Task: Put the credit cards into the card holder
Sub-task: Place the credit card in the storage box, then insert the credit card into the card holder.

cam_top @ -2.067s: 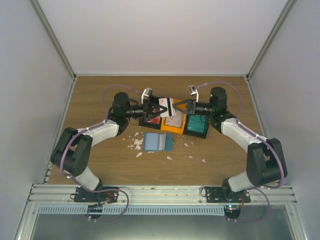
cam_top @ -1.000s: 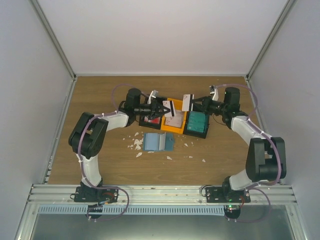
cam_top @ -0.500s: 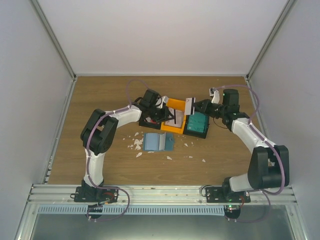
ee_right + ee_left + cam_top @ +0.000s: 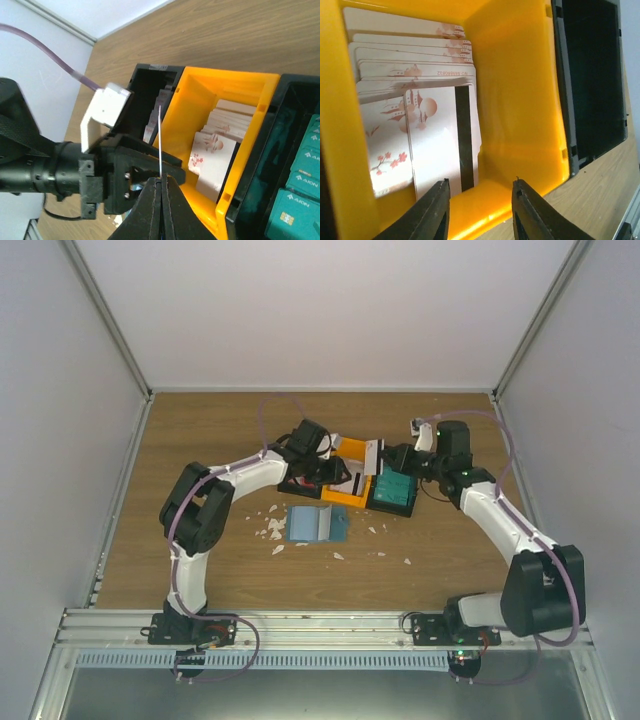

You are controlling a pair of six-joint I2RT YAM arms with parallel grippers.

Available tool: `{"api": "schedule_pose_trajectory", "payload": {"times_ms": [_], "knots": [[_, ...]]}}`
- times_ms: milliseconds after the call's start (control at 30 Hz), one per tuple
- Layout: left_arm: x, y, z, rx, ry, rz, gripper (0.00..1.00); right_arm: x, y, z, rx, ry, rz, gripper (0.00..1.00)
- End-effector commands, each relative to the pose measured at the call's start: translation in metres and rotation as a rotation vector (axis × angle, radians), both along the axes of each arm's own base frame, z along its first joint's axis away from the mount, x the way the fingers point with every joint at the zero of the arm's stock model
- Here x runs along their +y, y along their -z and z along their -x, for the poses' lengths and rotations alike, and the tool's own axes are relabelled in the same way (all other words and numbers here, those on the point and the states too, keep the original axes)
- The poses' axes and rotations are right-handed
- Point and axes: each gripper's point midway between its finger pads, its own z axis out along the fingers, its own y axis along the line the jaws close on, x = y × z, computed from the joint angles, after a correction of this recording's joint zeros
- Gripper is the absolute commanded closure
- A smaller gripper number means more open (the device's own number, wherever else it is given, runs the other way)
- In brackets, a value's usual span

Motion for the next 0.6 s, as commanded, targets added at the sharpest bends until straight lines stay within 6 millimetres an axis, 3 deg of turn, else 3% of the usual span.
{"api": "schedule_pose_trajectory", "payload": {"times_ms": [0,200,300,367,567], "knots": [[0.014,-0.044,0.003,-0.117,-0.040,-0.038,0.60,0.008,-0.002,0.013,-0.019,-0.008,0.077,0.99],[0.045,-0.090,0.035,-0.205,-0.108,-0.006,0.46,0.034,-0.008,0.048,-0.049,-0.098,0.078,1.00],[0.064,-0.101,0.057,-0.232,-0.136,0.025,0.42,0.046,-0.004,0.066,-0.043,-0.138,0.053,0.99],[0.075,-0.102,0.072,-0.238,-0.150,0.041,0.42,0.056,0.003,0.078,-0.023,-0.161,0.037,0.99],[0.102,-0.079,0.111,-0.201,-0.176,0.064,0.49,0.094,0.026,0.107,0.049,-0.224,0.013,0.99]]}}
